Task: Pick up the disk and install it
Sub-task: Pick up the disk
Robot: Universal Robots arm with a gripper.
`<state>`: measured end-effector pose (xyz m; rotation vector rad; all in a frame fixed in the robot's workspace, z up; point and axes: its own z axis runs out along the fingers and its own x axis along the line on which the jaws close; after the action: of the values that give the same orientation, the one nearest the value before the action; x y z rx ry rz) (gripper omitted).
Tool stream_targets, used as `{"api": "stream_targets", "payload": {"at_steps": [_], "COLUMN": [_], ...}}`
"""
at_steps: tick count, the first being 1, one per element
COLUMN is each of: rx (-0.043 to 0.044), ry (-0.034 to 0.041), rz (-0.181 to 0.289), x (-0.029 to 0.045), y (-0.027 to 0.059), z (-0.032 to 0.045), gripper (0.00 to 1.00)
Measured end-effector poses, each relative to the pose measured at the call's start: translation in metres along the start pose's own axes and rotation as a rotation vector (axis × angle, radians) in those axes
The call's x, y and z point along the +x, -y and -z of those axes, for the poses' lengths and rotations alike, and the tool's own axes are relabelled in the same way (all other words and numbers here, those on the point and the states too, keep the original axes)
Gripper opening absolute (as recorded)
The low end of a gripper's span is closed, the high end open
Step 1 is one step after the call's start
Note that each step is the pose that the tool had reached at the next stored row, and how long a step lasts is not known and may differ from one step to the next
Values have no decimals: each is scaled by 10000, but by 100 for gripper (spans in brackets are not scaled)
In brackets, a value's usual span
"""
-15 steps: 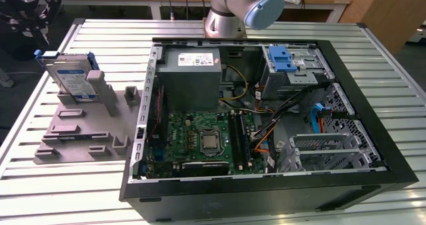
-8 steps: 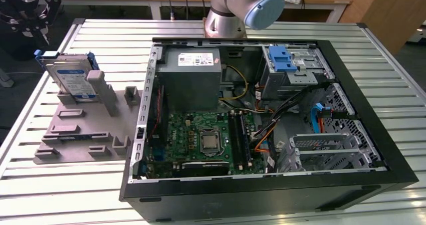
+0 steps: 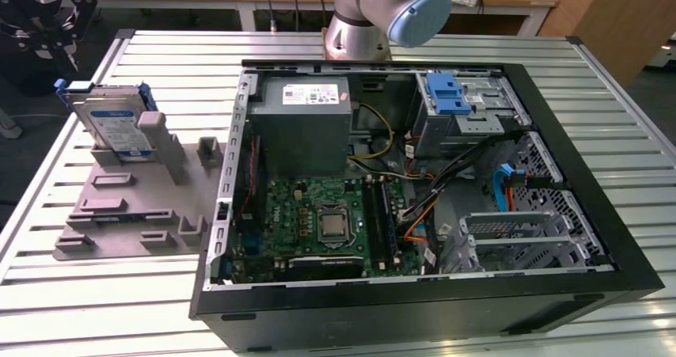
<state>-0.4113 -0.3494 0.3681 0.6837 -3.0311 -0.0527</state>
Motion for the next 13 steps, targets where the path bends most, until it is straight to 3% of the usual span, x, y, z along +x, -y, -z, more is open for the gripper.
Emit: {"api": "stream_targets", "payload": {"at_steps": [6, 13], "rx": [4, 24], "ry": [-7, -36], "rz": [155, 919], "x": [0, 0], "y": [0, 0], "z": [0, -1], "gripper": [11, 11]}}
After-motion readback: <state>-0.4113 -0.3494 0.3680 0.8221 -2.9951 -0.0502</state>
